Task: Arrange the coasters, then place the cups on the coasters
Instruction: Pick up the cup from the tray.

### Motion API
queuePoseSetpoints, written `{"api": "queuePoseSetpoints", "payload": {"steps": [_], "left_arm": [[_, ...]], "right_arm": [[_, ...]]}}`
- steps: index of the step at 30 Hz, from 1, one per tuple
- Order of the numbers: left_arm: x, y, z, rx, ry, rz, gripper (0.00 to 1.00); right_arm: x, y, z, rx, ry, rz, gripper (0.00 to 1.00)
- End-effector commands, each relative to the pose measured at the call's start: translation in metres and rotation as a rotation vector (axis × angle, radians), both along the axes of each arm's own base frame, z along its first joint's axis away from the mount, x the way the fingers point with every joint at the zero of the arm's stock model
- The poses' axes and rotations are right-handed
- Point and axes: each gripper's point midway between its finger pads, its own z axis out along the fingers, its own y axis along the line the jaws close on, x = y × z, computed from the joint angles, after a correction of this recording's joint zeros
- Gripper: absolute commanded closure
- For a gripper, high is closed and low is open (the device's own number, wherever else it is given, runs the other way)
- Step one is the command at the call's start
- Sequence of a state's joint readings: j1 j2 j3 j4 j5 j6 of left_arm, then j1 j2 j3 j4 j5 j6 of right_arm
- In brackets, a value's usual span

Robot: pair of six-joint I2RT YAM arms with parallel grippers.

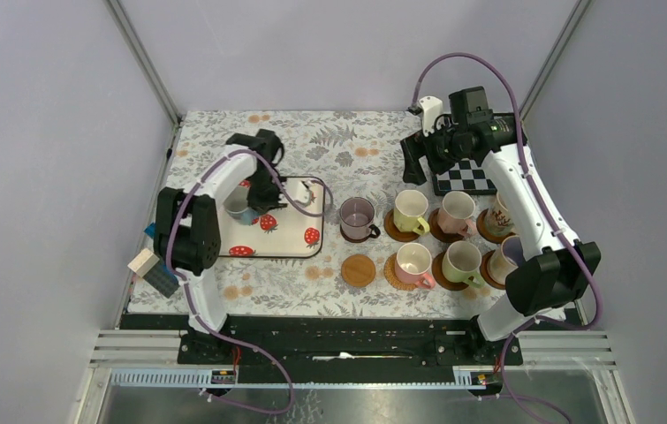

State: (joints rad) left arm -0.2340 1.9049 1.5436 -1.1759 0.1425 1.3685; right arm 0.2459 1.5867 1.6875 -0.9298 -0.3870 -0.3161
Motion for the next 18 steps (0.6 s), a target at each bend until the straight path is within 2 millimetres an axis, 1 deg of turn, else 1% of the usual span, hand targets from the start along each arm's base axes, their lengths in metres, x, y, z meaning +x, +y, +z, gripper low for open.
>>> {"api": "queuePoseSetpoints", "payload": {"steps": [1, 4, 7, 11, 15, 18], "left_arm": [[-0.017, -0.047, 0.032, -0.059, -0.067, -0.144, 0.98], [-0.031, -0.073, 0.036, -0.075, -0.064, -0.221, 0.99], [-0.041, -0.092, 0.036, -0.069, -0.063, -0.289, 0.99], [-0.049, -0.104, 0.032, -0.032, -0.061, -0.358, 0.99], [-0.059, -0.117, 0.031, -0.044, -0.053, -0.401, 0.99], [-0.069, -0.123, 0.026, -0.034, -0.039, -0.428, 0.97]], "right_arm": [[0.005, 0.001, 0.015, 0.027, -0.051, 0.008, 0.09], [0.005, 0.0, 0.014, 0.026, -0.047, 0.005, 0.09], [0.005, -0.002, 0.013, 0.024, -0.046, 0.002, 0.09], [0.004, -0.002, 0.012, 0.028, -0.043, 0.0, 0.09], [0.003, -0.002, 0.01, 0.028, -0.038, 0.0, 0.09], [0.003, -0.002, 0.01, 0.031, -0.036, -0.001, 0.09]]}}
